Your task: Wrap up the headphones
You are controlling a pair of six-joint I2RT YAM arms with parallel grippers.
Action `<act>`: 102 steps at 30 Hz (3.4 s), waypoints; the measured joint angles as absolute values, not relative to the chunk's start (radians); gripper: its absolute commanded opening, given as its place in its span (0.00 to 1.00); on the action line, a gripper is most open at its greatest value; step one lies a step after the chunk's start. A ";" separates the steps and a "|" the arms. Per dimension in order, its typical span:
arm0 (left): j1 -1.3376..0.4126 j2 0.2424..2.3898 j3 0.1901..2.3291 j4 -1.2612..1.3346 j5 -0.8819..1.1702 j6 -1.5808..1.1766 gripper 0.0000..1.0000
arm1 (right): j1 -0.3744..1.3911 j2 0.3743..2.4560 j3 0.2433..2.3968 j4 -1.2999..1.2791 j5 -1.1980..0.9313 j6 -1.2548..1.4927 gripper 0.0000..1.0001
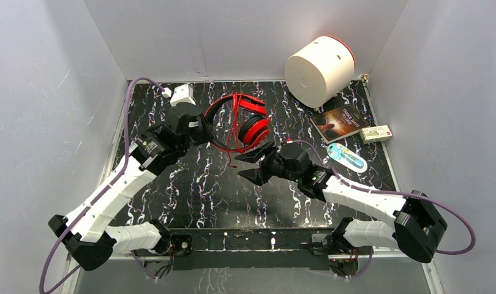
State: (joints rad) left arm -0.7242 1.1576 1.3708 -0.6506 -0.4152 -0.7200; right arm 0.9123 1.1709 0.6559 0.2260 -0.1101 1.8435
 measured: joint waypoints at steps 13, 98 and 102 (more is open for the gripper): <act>-0.723 1.138 1.333 -0.619 -0.435 -0.746 0.00 | 0.946 1.284 0.700 0.247 -0.109 1.857 0.59; -0.878 1.080 1.148 -0.124 -0.176 0.839 0.00 | 0.509 1.497 1.358 -0.343 -1.117 0.593 0.00; -0.879 1.085 1.110 -0.020 -0.209 0.884 0.00 | 0.521 1.552 1.455 -0.488 -1.060 0.493 0.01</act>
